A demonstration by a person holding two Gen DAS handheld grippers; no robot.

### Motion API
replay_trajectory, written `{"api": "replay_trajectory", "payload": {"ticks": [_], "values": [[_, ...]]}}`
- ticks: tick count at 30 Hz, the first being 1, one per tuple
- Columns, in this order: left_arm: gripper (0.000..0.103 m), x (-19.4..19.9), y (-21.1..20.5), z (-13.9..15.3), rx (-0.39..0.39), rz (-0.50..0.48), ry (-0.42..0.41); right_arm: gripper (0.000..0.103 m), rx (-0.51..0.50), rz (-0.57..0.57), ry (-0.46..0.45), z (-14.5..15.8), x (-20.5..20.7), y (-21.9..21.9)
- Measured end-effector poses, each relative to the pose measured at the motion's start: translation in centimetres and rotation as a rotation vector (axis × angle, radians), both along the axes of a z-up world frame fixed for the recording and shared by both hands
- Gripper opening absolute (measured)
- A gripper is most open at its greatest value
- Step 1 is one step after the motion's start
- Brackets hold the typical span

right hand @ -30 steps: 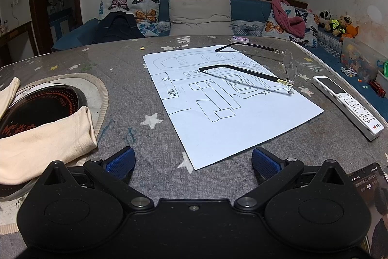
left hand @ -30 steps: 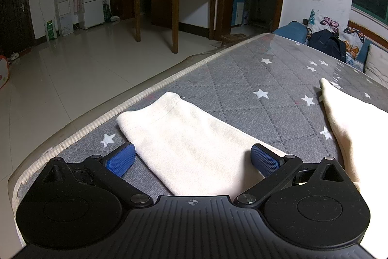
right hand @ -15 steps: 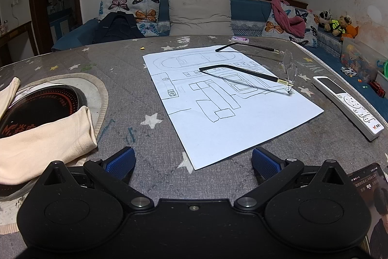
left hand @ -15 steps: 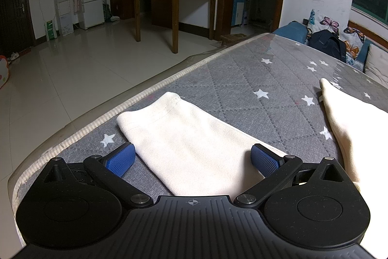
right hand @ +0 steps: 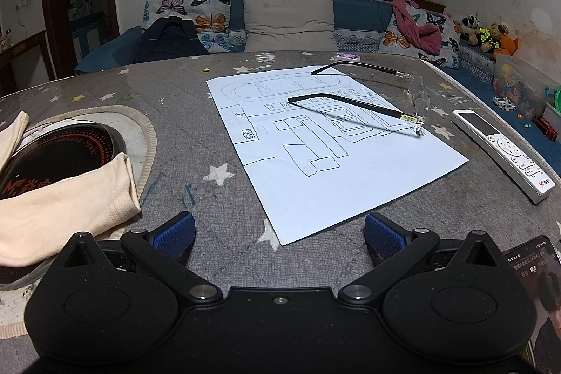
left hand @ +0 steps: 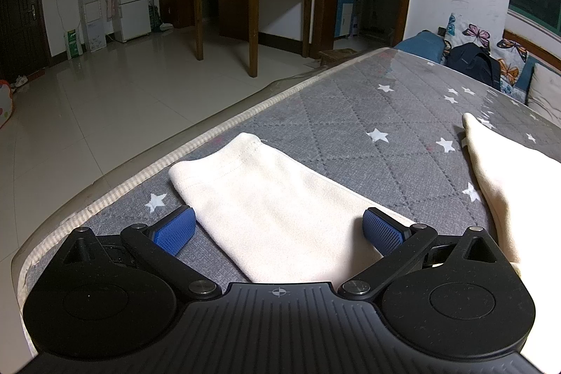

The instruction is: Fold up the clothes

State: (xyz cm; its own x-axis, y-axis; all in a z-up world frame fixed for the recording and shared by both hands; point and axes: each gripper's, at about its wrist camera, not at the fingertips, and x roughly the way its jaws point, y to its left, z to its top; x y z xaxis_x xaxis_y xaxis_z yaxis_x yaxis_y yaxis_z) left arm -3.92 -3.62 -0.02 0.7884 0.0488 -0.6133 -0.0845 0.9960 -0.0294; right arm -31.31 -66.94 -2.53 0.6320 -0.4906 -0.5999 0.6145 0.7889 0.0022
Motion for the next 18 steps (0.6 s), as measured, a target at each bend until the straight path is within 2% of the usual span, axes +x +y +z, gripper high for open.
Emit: {"api": "replay_trajectory", "payload": {"ticks": [18], "values": [[0.102,0.06,0.01,-0.03,0.0,0.0,0.0,0.103,-0.001,-0.001,0.0,-0.05,0.18,0.19]]}}
